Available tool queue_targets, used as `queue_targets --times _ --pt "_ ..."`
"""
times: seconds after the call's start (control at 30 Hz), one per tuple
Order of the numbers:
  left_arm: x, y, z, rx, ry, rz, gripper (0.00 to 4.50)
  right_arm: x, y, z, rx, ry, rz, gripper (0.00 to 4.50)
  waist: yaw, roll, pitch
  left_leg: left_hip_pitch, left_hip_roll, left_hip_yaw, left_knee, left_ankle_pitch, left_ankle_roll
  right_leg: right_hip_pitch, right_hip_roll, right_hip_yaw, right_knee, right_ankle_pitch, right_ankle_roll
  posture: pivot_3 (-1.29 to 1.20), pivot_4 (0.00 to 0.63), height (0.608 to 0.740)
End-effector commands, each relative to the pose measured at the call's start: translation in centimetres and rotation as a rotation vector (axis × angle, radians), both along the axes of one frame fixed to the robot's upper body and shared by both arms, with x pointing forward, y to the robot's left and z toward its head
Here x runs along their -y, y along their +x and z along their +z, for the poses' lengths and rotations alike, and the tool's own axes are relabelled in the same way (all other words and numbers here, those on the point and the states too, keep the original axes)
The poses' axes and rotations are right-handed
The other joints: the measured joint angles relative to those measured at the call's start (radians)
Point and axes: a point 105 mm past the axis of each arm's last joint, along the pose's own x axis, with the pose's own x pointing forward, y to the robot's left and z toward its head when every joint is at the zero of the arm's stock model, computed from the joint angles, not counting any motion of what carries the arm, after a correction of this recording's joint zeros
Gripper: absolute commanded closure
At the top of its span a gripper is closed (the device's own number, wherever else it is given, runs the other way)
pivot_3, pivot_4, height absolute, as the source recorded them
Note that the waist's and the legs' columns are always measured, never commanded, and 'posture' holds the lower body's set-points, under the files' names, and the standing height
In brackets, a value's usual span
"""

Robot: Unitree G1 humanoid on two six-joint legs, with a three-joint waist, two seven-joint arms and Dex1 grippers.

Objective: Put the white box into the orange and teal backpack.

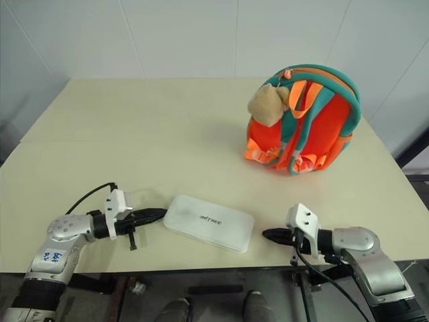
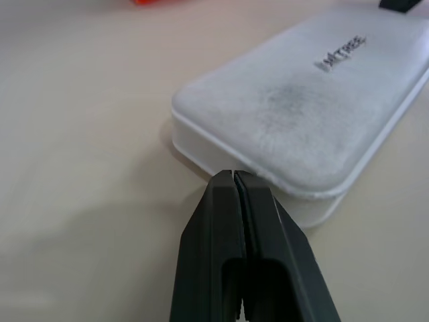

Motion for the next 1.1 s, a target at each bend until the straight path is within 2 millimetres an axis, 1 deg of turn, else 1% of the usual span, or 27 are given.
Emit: queue_targets --times 0.03,0.13,0.23,0.4,0.57,0.67,0.77,0.9,1.0,1.07,1.1 --pt "0.3 0.2 1.2 0.041 -0.021 -0.01 4.47 -1.7 -0.4 1.0 0.025 0.045 0.04 4.5 0.0 0.0 0.0 0.0 0.0 0.0 0.0 0.0 0.0 0.0 0.0 0.0 0.0 0.0 0.0 0.0 0.15 0.74" --pt "0.5 0.2 0.9 0.029 -0.019 -0.016 4.47 -2.8 0.0 0.8 0.034 0.06 0.043 4.5 -0.001 0.0 0.0 0.001 0.0 0.0 0.0 0.0 0.0 0.001 0.0 0.0 -0.001 0.0 0.0 0.0 0.15 0.74" --pt "0.9 0.1 0.7 0.022 -0.026 -0.02 4.47 -3.1 1.0 0.7 0.057 0.068 0.028 4.5 -0.002 0.0 0.0 0.001 0.0 0.0 0.0 0.0 0.0 0.001 0.0 0.0 -0.001 0.0 0.0 0.0 0.15 0.74" --pt "1.4 -0.4 0.5 0.005 -0.035 -0.029 4.47 -2.8 2.6 0.9 0.099 0.057 0.003 4.5 -0.001 0.0 0.0 0.002 0.0 0.0 0.0 0.0 0.0 0.003 0.0 0.0 -0.001 0.0 0.0 0.0 0.15 0.74" --pt "1.2 -1.2 -0.3 -0.028 -0.045 -0.021 4.47 -2.4 4.2 1.3 0.134 0.042 -0.002 4.5 -0.002 0.0 0.0 0.003 0.0 0.0 -0.001 0.0 0.0 0.004 0.0 0.0 -0.003 0.0 0.0 0.0 0.15 0.74" --pt "1.3 -1.6 -0.5 -0.038 -0.047 -0.021 4.47 -2.3 4.6 1.2 0.141 0.036 0.002 4.5 -0.001 0.0 0.0 0.003 0.0 0.0 -0.001 0.0 0.0 0.004 0.0 0.0 -0.003 0.0 0.0 0.0 0.15 0.74" --pt "1.2 -1.6 -0.4 -0.032 -0.047 -0.006 4.47 -2.3 4.8 1.2 0.143 0.035 0.009 4.5 -0.001 0.0 0.0 0.003 0.0 0.0 -0.001 0.0 0.0 0.004 0.0 0.0 -0.003 0.0 0.0 0.0 0.15 0.74" --pt "0.8 -0.9 0.2 -0.004 -0.051 0.032 4.47 -2.0 4.9 1.2 0.143 0.029 0.001 4.5 -0.001 0.0 0.0 0.003 0.0 0.0 -0.001 0.0 0.0 0.004 0.0 0.0 -0.003 0.0 0.0 0.0 0.15 0.74" --pt "0.1 -0.3 0.7 0.004 -0.049 0.065 4.47 -0.9 5.3 1.5 0.149 0.012 -0.043 4.5 -0.001 0.0 0.0 0.003 0.0 0.0 -0.001 0.0 0.0 0.004 0.0 0.0 -0.003 0.0 0.0 0.0 0.15 0.74" --pt "-1.0 0.4 1.6 0.019 -0.023 0.112 4.08 0.9 5.7 1.8 0.141 -0.02 -0.097 4.14 0.0 0.0 0.0 0.003 0.0 0.0 -0.001 0.0 0.0 0.004 0.0 0.0 -0.003 0.0 0.0 0.0 0.15 0.74" --pt "-1.5 0.6 1.9 0.022 -0.012 0.126 3.84 1.5 5.7 2.1 0.138 -0.032 -0.102 3.88 -0.001 0.0 0.0 0.002 0.0 0.0 -0.001 0.0 0.0 0.004 0.0 0.0 -0.003 0.0 0.0 0.0 0.15 0.74"
